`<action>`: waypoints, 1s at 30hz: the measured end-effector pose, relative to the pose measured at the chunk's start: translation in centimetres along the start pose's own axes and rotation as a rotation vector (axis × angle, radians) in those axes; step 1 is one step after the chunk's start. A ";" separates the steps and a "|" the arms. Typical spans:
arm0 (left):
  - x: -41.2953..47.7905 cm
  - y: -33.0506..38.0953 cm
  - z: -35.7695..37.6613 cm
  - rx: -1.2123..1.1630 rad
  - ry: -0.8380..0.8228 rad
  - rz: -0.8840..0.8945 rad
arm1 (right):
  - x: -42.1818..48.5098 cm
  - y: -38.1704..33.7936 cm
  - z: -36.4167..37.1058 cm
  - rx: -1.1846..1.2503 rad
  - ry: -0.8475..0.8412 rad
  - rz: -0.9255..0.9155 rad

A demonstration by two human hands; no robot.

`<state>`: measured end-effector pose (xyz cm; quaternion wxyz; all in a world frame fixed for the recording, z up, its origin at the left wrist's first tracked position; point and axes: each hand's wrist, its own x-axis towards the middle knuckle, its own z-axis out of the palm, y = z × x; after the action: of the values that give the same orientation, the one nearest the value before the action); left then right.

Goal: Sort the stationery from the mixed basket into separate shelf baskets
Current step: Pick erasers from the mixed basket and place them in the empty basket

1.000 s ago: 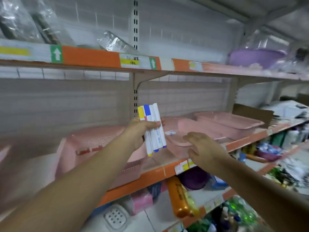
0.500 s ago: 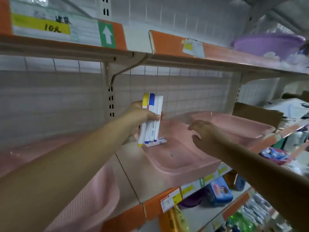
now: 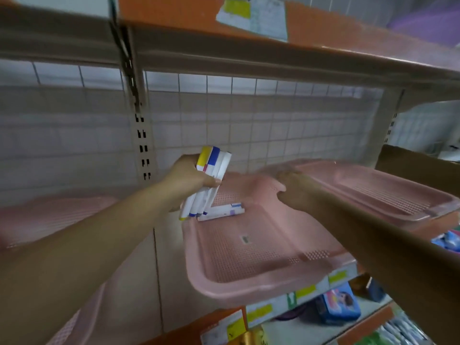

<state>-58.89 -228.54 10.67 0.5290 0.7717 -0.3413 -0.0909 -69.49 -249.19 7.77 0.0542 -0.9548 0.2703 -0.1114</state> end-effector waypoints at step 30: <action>4.9 -6.1 12.0 1.364 -0.244 -0.025 | 3.0 4.5 3.0 0.122 -0.188 -0.044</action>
<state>-58.61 -239.45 1.33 -0.1176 0.9200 -0.3703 0.0521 -68.56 -254.49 4.70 0.1346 -0.9617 0.2355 -0.0387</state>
